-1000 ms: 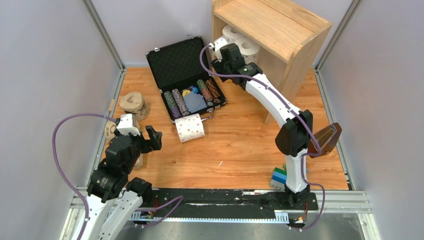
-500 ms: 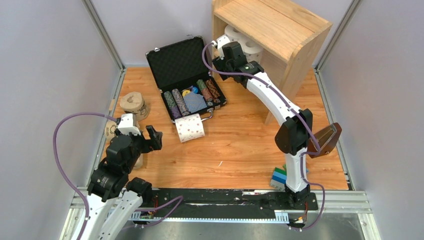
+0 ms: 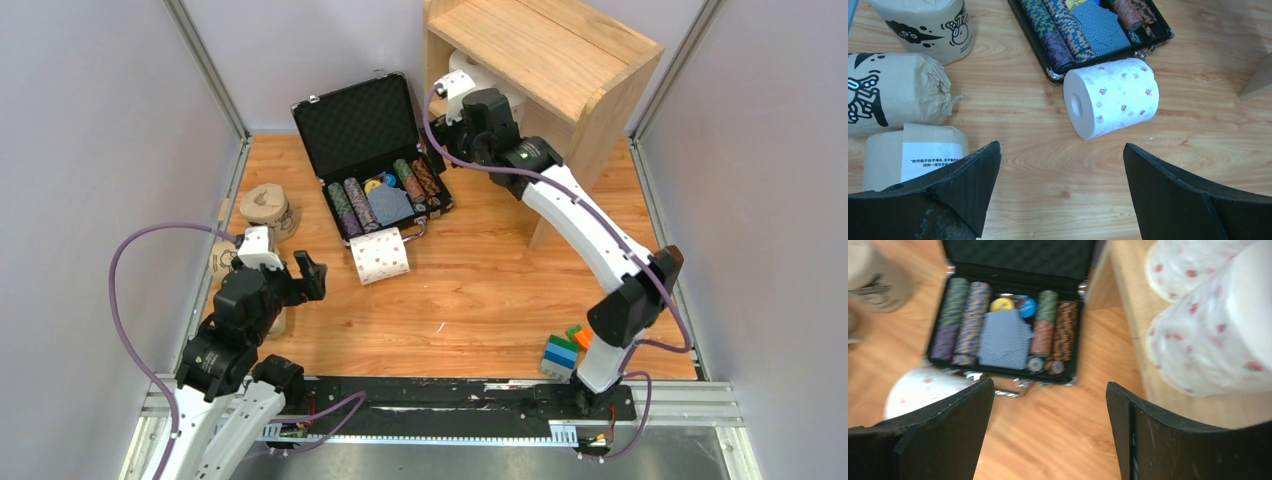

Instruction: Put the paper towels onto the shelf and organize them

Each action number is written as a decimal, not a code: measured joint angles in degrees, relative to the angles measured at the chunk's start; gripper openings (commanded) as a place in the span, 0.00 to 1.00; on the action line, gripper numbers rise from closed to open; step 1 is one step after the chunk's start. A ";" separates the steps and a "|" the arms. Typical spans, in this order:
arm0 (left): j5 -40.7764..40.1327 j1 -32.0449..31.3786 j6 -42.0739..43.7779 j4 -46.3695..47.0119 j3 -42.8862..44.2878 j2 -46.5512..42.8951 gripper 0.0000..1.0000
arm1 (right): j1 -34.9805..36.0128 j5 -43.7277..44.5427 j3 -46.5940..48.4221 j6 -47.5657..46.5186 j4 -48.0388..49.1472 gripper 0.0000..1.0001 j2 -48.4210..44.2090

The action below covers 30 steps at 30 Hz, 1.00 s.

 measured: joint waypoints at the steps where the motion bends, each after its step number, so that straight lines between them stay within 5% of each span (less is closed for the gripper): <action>1: 0.11 0.00 0.00 0.02 0.00 0.02 1.00 | 0.37 -1.57 -1.90 1.57 0.55 0.86 -2.01; 11: 1.42 0.00 0.02 0.44 -0.26 0.87 1.00 | 1.57 -17.68 -25.09 18.38 9.90 0.90 -11.50; 30: 3.69 0.00 0.07 0.50 -0.28 2.01 1.00 | 2.27 -34.05 -46.53 42.77 39.43 0.90 -1.97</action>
